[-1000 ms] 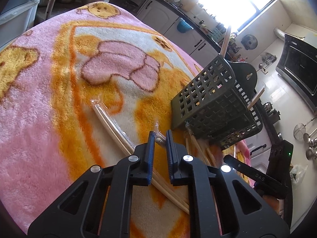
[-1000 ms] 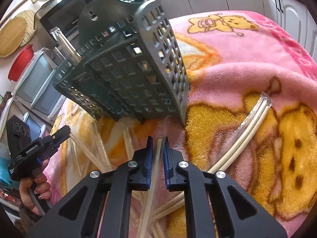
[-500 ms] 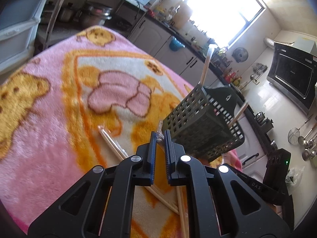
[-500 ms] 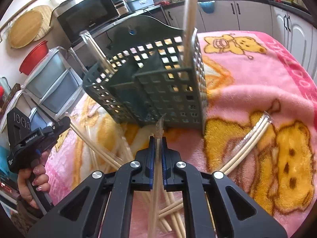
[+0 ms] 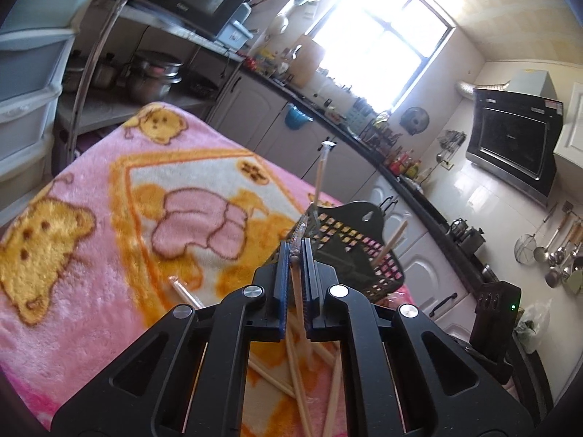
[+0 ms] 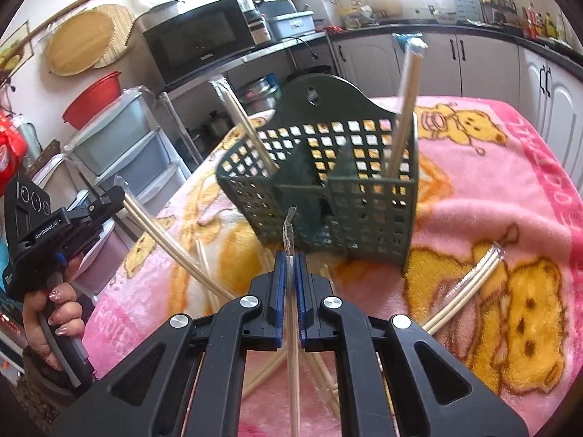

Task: Organize utensils
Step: 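Carry both chopsticks above the green caddy and open the right tool to drop its chopstick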

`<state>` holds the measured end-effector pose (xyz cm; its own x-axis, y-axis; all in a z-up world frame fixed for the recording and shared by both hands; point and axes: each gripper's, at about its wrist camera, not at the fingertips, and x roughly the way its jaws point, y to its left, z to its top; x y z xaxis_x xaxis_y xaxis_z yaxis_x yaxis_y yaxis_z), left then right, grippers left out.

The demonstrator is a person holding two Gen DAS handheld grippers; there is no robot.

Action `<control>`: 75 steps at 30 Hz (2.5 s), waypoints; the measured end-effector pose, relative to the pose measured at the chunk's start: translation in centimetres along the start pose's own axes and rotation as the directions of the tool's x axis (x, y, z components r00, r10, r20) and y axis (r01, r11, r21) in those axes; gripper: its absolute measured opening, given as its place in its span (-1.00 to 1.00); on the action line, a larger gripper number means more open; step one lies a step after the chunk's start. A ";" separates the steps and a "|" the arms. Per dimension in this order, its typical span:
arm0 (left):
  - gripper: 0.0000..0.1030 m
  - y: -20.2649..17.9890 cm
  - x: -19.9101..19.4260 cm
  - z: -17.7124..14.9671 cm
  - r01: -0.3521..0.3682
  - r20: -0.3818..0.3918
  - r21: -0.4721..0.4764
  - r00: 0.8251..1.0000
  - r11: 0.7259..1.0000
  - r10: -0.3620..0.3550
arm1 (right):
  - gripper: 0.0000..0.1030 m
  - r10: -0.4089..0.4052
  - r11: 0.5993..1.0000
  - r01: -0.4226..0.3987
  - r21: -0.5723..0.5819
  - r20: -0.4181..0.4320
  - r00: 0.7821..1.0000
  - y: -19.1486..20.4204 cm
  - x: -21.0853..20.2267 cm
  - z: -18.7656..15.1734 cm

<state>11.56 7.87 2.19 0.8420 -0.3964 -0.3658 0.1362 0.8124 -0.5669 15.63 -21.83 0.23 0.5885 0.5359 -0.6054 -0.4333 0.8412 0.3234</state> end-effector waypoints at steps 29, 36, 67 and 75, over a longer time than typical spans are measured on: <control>-0.94 -7.0 -1.4 1.6 0.164 0.023 0.148 0.985 0.975 -0.169 | -0.88 -0.019 0.993 0.045 -0.106 0.237 0.971 2.9 -7.2 1.5; -0.94 -8.7 -1.1 2.0 0.193 0.023 0.183 0.980 0.964 -0.200 | -0.88 -0.030 0.994 0.058 -0.093 0.279 0.960 2.5 -8.6 1.7; -0.94 -14.2 -0.8 7.8 0.225 0.156 0.302 0.947 0.926 -0.281 | -0.89 -0.042 0.989 0.103 -0.111 0.453 0.891 2.2 -13.5 6.0; -0.94 -14.6 -0.2 8.9 0.212 0.185 0.310 0.943 0.927 -0.278 | -0.89 -0.045 0.984 0.124 -0.127 0.499 0.865 2.6 -14.2 8.0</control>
<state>14.07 -0.09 17.13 0.8525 -0.5202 -0.0506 0.4667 0.8013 -0.3742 11.65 -26.68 15.49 0.8695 0.4618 -0.1751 -0.4399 0.8854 0.1505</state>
